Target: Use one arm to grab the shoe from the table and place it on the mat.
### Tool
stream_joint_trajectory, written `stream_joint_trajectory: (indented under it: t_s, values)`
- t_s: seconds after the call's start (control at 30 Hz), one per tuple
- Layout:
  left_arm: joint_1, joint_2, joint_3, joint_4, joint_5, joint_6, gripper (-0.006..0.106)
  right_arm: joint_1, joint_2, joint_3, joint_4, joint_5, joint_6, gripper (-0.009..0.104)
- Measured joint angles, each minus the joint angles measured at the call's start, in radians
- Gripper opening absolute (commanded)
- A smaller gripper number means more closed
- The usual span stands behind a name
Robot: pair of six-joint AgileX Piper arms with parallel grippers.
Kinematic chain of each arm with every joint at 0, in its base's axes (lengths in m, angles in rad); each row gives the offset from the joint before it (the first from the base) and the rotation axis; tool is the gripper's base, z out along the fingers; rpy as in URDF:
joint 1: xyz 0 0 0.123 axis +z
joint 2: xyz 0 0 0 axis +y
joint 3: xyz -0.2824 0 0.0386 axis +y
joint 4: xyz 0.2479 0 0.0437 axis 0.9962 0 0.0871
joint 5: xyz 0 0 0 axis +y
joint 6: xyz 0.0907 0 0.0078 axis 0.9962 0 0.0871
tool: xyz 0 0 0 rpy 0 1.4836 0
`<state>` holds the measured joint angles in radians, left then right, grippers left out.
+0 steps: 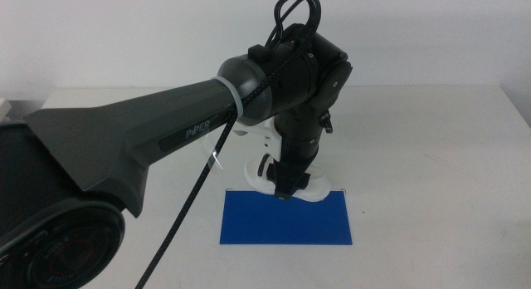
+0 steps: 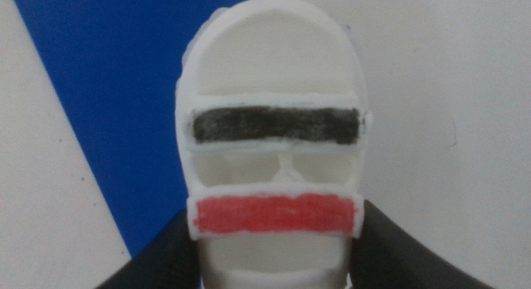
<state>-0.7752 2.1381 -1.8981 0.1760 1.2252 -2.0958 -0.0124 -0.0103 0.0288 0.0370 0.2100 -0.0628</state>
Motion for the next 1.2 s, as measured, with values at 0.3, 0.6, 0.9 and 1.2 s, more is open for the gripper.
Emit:
stream_joint_trajectory:
  t_s: [0.3,0.6,0.9,1.2]
  values:
    - [0.000,0.030,-0.003,0.008,-0.001,0.000,-0.001,0.000,0.000,0.000,0.000,0.000,0.000,0.064]
    - [0.000,0.090,-0.004,-0.013,-0.005,0.000,-0.001,0.000,0.000,0.000,0.000,0.000,0.000,0.064]
    - [0.002,0.115,-0.006,-0.023,-0.007,0.000,0.001,0.000,0.000,0.000,0.000,0.000,0.000,0.064]
    - [0.004,0.115,-0.006,-0.032,-0.007,0.000,0.083,0.000,0.000,0.000,0.000,0.000,0.000,0.064]
